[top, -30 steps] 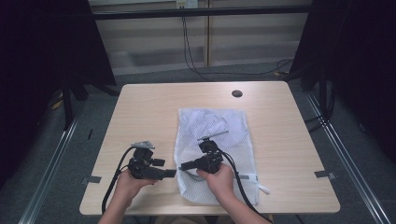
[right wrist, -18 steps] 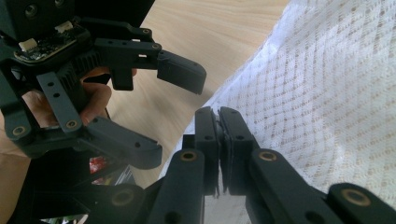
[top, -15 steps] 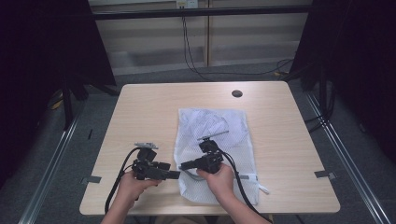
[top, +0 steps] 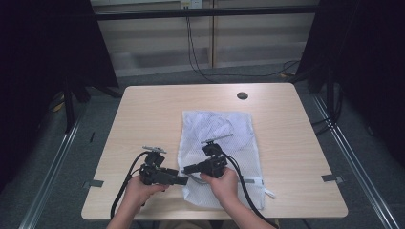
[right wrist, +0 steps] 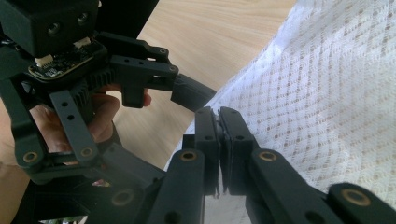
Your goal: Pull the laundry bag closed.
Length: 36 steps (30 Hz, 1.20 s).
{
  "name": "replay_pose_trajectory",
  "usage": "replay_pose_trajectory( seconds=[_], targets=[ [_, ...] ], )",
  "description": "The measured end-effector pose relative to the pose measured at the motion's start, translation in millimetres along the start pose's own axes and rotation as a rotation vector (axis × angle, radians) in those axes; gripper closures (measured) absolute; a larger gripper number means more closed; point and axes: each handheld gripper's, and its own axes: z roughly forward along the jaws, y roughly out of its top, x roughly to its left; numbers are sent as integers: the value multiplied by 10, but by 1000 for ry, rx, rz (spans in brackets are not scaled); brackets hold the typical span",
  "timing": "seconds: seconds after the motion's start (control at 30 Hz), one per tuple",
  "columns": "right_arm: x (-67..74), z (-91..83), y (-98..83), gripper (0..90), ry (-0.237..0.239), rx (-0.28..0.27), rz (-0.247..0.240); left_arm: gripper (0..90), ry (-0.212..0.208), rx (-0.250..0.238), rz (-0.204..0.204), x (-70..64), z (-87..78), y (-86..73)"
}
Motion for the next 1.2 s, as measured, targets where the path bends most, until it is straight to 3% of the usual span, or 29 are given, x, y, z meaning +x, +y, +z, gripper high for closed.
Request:
replay_pose_trajectory(
  seconds=[0.47,0.87,0.9,1.2],
  targets=[
    [21,-25,8,868,10,-8,4,384,10,5,-9,-15,89,-1],
    [37,-21,9,867,18,-12,1,592,-39,7,-26,-13,106,3],
    [38,-21,9,868,18,-13,1,606,-46,2,-42,-22,115,1],
    [44,-16,10,868,25,-16,-3,673,-53,3,-41,-17,131,3]
  ],
)
